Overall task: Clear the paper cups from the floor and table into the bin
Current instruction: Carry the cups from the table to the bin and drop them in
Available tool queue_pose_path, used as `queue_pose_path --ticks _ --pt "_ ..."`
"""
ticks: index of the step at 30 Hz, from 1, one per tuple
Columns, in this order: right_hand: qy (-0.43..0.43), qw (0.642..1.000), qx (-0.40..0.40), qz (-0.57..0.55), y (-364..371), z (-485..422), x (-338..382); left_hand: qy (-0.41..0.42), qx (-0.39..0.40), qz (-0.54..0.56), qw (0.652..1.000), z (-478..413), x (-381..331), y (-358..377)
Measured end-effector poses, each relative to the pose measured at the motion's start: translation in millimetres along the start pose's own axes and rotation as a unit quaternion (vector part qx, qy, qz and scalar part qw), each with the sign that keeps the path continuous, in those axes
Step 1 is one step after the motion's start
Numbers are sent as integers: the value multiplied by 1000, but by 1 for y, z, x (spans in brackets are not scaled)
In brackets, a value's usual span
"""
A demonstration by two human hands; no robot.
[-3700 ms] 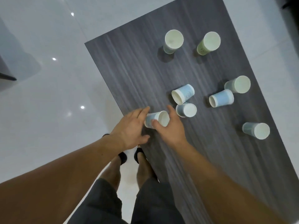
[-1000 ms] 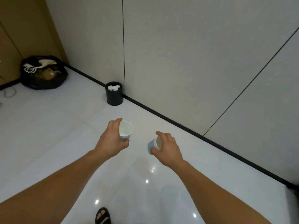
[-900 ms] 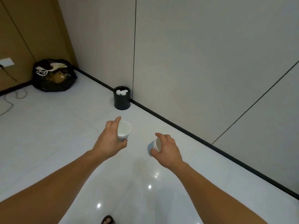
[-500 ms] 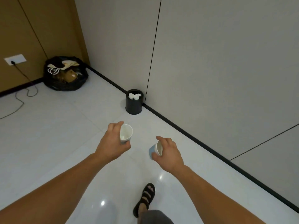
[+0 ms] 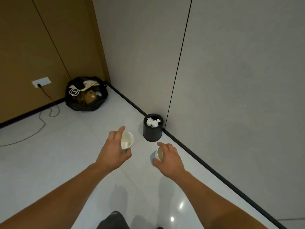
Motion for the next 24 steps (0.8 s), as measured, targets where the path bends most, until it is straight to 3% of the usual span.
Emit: queue_pose_path --ticks 16,24 --pt "68 997 -17 34 -84 -268 8 102 98 -36 989 -340 33 -43" --pt "135 991 -4 0 -103 -383 -37 99 176 -29 979 -477 42 -19"
Point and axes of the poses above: each hand's wrist, its own z-axis away from the middle knuckle, its own y-axis out of the palm, x = y × z, the point moved 2 cm from there along -z, towards the middle knuckle, and after that the axes turned 14 degrees about x, right-handed, at the moved point
